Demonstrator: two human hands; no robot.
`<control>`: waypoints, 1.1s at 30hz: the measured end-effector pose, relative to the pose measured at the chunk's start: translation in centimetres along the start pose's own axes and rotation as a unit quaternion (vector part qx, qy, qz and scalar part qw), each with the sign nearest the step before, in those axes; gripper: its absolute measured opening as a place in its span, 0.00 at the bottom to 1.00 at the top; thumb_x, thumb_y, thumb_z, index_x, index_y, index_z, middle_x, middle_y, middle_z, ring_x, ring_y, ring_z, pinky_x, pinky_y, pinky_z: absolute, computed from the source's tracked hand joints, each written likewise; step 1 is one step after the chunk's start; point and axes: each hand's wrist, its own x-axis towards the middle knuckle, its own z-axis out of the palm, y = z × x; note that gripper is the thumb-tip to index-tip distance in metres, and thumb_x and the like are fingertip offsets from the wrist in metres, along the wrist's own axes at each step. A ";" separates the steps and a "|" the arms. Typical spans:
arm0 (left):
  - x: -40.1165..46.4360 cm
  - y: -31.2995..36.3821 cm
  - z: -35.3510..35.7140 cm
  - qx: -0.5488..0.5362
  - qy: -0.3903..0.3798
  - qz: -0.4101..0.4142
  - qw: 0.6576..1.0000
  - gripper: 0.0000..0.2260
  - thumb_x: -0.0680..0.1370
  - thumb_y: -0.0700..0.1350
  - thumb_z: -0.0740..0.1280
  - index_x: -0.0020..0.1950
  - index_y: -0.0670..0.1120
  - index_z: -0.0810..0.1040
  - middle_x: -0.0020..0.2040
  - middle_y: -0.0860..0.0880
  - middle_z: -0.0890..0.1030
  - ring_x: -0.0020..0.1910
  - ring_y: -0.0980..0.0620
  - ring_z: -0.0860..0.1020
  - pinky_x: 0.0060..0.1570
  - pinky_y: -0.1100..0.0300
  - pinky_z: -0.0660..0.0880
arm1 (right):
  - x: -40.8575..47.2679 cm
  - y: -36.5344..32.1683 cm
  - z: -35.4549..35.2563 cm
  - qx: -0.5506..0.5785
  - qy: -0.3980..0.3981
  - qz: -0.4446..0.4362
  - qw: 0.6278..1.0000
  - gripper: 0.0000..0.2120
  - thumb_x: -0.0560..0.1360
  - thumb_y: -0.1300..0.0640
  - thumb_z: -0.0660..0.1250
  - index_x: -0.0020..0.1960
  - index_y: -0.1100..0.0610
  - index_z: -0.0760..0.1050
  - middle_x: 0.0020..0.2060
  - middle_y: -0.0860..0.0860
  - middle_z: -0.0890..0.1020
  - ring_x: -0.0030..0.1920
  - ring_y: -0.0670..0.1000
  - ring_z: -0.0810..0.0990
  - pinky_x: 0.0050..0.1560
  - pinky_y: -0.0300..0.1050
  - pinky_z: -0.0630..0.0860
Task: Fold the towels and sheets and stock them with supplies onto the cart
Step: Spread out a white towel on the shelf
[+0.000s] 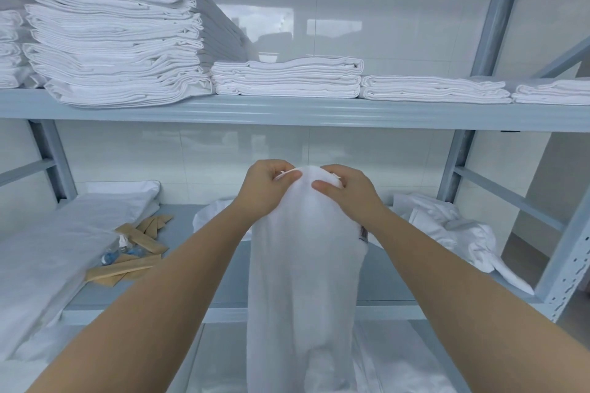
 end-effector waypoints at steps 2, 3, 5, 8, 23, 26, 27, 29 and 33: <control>-0.4 0.3 0.2 -0.025 -0.029 0.015 0.999 0.07 0.78 0.43 0.68 0.43 0.42 0.83 0.40 0.47 0.83 0.39 0.54 0.79 0.41 0.63 0.73 | 0.4 -0.5 0.4 0.005 -0.030 -0.015 0.999 0.11 0.71 0.47 0.74 0.52 0.40 0.77 0.45 0.41 0.79 0.42 0.40 0.75 0.41 0.31 0.69; -0.5 0.4 0.4 -0.034 -0.041 0.023 0.998 0.08 0.78 0.42 0.68 0.43 0.41 0.83 0.40 0.45 0.83 0.39 0.52 0.79 0.42 0.62 0.72 | 0.5 -0.8 0.6 -0.001 -0.039 -0.028 0.999 0.12 0.70 0.48 0.74 0.52 0.42 0.77 0.43 0.43 0.78 0.40 0.40 0.73 0.40 0.30 0.68; -0.6 0.5 0.6 -0.046 -0.045 0.034 0.997 0.08 0.78 0.42 0.68 0.43 0.40 0.83 0.40 0.42 0.83 0.38 0.52 0.77 0.40 0.61 0.70 | 0.7 -1.3 1.0 -0.027 -0.047 -0.048 0.997 0.09 0.71 0.50 0.74 0.48 0.47 0.77 0.39 0.44 0.76 0.38 0.41 0.71 0.37 0.32 0.66; -0.5 -0.1 0.5 -0.072 -0.019 0.019 0.997 0.08 0.78 0.43 0.69 0.42 0.40 0.79 0.26 0.48 0.73 0.25 0.55 0.67 0.28 0.64 0.64 | 0.9 -1.6 1.2 -0.071 -0.041 -0.063 0.995 0.10 0.74 0.50 0.71 0.40 0.56 0.75 0.33 0.47 0.72 0.35 0.46 0.68 0.36 0.41 0.63; -4.0 -10.4 1.3 0.168 -0.002 -0.102 0.981 0.13 0.81 0.40 0.60 0.38 0.51 0.70 0.31 0.55 0.72 0.36 0.48 0.71 0.34 0.55 0.62 | 0.8 0.1 -0.8 -0.083 0.162 -0.056 0.982 0.09 0.78 0.53 0.65 0.42 0.55 0.72 0.32 0.51 0.74 0.37 0.54 0.72 0.38 0.47 0.67; -5.0 -12.5 -0.2 0.199 0.004 -0.142 0.970 0.09 0.81 0.40 0.59 0.43 0.46 0.75 0.36 0.49 0.76 0.41 0.44 0.75 0.40 0.53 0.67 | 0.9 2.4 -3.1 -0.058 0.216 0.005 0.975 0.08 0.78 0.53 0.66 0.41 0.54 0.71 0.35 0.50 0.75 0.39 0.53 0.71 0.36 0.44 0.62; -5.2 -13.1 -0.8 0.200 0.010 -0.151 0.968 0.09 0.81 0.40 0.59 0.44 0.45 0.75 0.37 0.49 0.76 0.42 0.45 0.75 0.39 0.54 0.67 | 0.9 3.1 -3.8 -0.059 0.231 0.025 0.971 0.08 0.77 0.53 0.66 0.42 0.54 0.72 0.35 0.49 0.74 0.39 0.53 0.72 0.35 0.43 0.61; -5.4 -13.5 -1.4 0.184 0.029 -0.151 0.971 0.09 0.81 0.40 0.60 0.42 0.46 0.74 0.37 0.49 0.76 0.40 0.47 0.74 0.36 0.56 0.64 | 0.6 4.4 -4.5 -0.070 0.235 0.058 0.968 0.08 0.77 0.53 0.67 0.42 0.55 0.72 0.34 0.47 0.74 0.40 0.52 0.72 0.32 0.36 0.62; -4.3 -10.8 -0.2 0.118 0.029 -0.096 0.988 0.09 0.81 0.42 0.61 0.46 0.44 0.80 0.40 0.51 0.80 0.42 0.51 0.75 0.38 0.63 0.65 | 0.1 5.1 -3.5 -0.035 0.171 0.074 0.982 0.06 0.72 0.53 0.73 0.43 0.52 0.76 0.34 0.46 0.74 0.36 0.48 0.71 0.31 0.28 0.65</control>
